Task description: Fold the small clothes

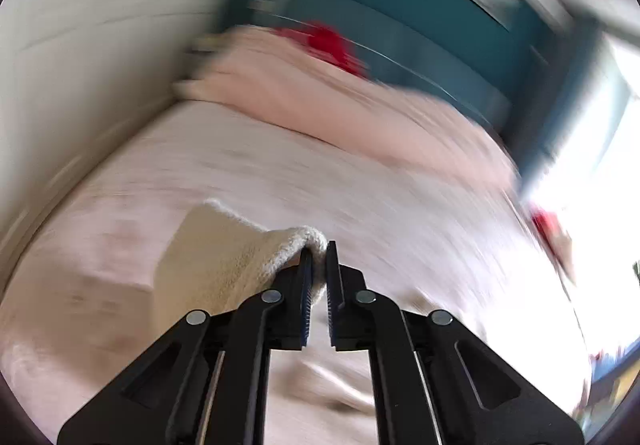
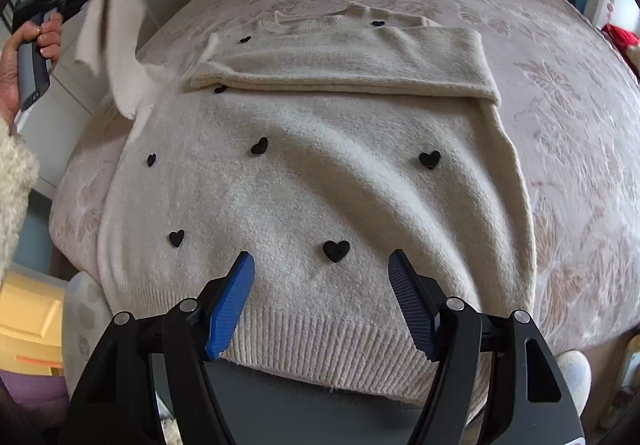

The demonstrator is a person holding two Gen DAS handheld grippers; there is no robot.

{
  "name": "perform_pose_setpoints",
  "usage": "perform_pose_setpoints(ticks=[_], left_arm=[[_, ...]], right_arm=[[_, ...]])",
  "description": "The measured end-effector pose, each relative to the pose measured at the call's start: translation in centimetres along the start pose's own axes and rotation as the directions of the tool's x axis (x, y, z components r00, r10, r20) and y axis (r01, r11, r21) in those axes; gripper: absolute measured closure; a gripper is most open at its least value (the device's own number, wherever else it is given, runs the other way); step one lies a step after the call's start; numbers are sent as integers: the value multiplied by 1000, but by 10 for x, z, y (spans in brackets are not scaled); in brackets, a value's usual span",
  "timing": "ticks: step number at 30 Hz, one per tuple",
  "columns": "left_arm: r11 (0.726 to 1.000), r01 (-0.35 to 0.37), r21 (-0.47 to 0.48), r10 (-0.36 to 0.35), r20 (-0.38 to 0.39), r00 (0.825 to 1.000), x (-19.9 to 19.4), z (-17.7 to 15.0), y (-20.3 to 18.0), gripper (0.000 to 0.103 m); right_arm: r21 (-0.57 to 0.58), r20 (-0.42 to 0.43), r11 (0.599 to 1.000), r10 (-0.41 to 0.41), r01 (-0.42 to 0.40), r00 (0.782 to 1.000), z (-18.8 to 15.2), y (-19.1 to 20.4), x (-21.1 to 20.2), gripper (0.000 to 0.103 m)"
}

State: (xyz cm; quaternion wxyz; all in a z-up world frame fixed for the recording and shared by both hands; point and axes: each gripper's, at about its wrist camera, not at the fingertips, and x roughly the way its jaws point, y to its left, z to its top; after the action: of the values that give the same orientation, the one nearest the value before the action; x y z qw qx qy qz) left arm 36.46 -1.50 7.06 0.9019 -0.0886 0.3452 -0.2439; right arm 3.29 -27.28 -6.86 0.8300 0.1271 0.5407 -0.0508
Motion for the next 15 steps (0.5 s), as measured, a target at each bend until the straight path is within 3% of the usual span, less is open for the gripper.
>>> perform_pose_setpoints(ticks=[2, 3, 6, 8, 11, 15], left_arm=[[996, 57, 74, -49, -104, 993, 26, -36, -59, 95], [993, 99, 70, -84, -188, 979, 44, -68, -84, 95], [984, 171, -43, -174, -380, 908, 78, -144, -108, 93], [979, 140, -146, -189, -418, 888, 83, -181, -96, 78], [952, 59, -299, -172, -365, 915, 64, -202, -57, 53], [846, -51, -531, -114, -272, 955, 41, -201, 25, 48]], right_arm=[[37, 10, 999, 17, -18, 1000, -5, -12, -4, 34], [50, 13, 999, 17, -18, 1000, -8, -18, -6, 34], [75, 35, 997, 8, -11, 999, -14, -39, -15, 30], [88, 45, 996, 2, -6, 999, -17, -54, -19, 29], [110, 47, 994, 15, -20, 999, -9, -71, -16, 29], [145, 58, 983, 101, -109, 993, 31, -74, 7, 27]])
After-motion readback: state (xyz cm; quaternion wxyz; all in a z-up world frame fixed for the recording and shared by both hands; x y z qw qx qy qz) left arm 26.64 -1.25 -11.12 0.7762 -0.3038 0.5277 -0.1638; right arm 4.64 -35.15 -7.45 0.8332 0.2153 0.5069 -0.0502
